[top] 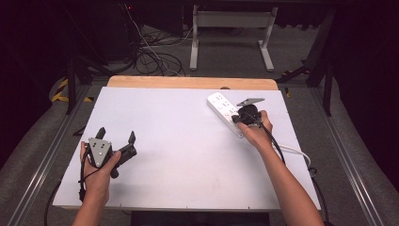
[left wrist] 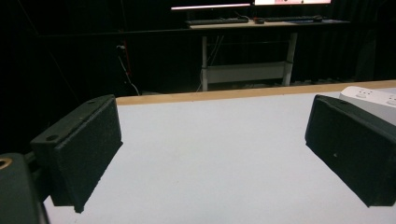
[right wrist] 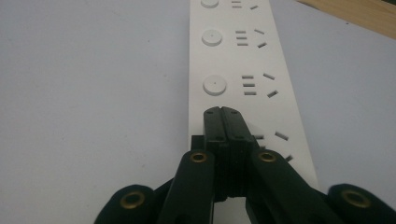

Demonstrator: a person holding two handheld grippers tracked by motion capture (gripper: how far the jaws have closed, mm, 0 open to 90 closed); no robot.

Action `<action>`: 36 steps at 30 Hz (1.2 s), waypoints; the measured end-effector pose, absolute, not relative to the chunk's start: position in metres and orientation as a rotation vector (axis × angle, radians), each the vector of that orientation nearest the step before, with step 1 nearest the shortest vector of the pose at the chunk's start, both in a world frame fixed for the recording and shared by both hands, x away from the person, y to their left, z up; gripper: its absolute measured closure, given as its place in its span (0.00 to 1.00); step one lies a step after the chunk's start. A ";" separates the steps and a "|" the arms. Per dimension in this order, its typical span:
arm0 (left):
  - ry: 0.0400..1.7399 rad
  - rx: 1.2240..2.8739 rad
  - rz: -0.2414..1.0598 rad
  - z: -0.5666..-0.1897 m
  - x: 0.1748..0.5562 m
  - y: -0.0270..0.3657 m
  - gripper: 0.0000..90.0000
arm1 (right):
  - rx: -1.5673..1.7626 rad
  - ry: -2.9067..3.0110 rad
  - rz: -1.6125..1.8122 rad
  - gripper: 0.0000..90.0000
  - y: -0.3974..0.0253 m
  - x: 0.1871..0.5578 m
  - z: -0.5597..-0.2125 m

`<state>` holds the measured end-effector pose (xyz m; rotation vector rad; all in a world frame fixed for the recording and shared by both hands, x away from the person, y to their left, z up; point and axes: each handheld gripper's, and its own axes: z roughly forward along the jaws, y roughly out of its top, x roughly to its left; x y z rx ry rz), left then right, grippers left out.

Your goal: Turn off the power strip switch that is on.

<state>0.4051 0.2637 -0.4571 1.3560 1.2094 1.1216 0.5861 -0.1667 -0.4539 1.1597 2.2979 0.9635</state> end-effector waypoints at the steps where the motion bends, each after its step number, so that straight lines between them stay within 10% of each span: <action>1: 1.209 1.356 1.122 -0.457 0.405 0.264 0.05 | 1.161 2.297 0.964 1.00 -0.167 0.586 -0.454; 36: 1.211 1.345 1.119 -0.456 0.404 0.265 0.05 | 0.969 1.905 1.506 1.00 -0.236 0.523 -0.382</action>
